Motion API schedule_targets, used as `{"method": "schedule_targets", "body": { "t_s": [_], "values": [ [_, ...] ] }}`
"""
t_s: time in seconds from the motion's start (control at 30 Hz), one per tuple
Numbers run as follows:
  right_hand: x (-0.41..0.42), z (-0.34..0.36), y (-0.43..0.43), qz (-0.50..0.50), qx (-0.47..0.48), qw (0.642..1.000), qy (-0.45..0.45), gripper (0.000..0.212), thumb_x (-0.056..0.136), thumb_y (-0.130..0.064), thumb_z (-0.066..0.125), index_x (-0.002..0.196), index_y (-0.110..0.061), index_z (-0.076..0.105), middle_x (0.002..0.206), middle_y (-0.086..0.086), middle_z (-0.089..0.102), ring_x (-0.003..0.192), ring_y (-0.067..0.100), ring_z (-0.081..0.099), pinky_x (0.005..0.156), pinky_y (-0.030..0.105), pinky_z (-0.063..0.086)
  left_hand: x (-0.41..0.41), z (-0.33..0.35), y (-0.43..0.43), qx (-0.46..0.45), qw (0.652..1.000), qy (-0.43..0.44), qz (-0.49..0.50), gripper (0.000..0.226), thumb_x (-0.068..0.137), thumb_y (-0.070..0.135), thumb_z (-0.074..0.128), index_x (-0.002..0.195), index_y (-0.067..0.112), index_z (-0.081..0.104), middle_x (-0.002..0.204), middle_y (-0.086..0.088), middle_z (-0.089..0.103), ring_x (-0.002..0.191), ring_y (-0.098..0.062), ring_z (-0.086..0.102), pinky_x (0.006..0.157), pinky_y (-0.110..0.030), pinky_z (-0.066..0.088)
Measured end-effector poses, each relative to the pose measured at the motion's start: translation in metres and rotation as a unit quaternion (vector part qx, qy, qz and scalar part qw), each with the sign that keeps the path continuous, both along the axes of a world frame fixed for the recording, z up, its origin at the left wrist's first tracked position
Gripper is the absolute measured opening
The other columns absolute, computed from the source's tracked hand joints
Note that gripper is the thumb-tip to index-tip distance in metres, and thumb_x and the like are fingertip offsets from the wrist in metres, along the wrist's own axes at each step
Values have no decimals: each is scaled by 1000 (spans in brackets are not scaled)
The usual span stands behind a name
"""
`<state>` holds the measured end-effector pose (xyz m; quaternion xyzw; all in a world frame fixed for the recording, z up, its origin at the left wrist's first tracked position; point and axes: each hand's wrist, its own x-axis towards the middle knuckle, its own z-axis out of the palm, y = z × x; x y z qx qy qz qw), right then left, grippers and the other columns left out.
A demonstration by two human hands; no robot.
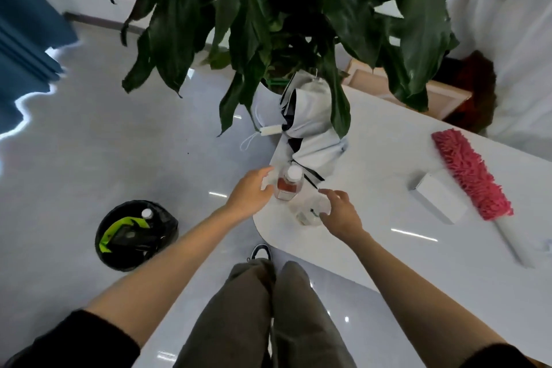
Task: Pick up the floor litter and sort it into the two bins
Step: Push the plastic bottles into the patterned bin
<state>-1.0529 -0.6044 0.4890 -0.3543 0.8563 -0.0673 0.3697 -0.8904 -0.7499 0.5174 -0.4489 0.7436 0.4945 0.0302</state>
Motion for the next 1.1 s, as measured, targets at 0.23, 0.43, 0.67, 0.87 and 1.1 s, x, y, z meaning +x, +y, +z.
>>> {"method": "schedule_targets", "body": {
  "t_s": [0.23,0.43,0.67,0.87,1.1],
  "values": [
    [-12,-34,-6,37,-21,999,8,44,88,-21,62,130,-17,48,129,9,45,106,28,56,91,34,49,-60,-45,-8,-25,998,-22,-52,56,90,20,59,141,21,37,137,-10,42,123,-23,45,99,-24,34],
    [-17,-37,6,31,-51,998,6,41,87,-19,62,126,-18,49,125,7,44,95,26,58,83,31,49,-80,-73,6,-75,996,-46,-11,49,84,16,65,129,22,49,123,-8,42,105,-26,53,90,-35,47],
    [-28,-18,15,7,-99,995,-31,35,86,-23,64,120,-19,54,117,6,49,88,18,54,76,20,39,-55,-67,25,-97,993,-45,56,36,87,7,59,121,19,53,122,-5,39,106,-23,54,92,-33,47],
    [-25,9,-2,51,-120,989,-66,35,86,-21,65,119,-17,54,114,5,50,89,13,49,79,20,41,1,-36,53,-96,970,-42,221,40,89,13,60,127,16,50,128,-4,40,105,-22,55,87,-19,39],
    [12,22,-40,157,-141,972,-99,30,81,-23,68,109,-17,58,106,3,59,96,17,52,79,22,39,91,-4,89,-117,908,-32,402,37,85,14,66,120,18,54,114,5,37,96,-14,52,83,-21,38]
  ]
}}
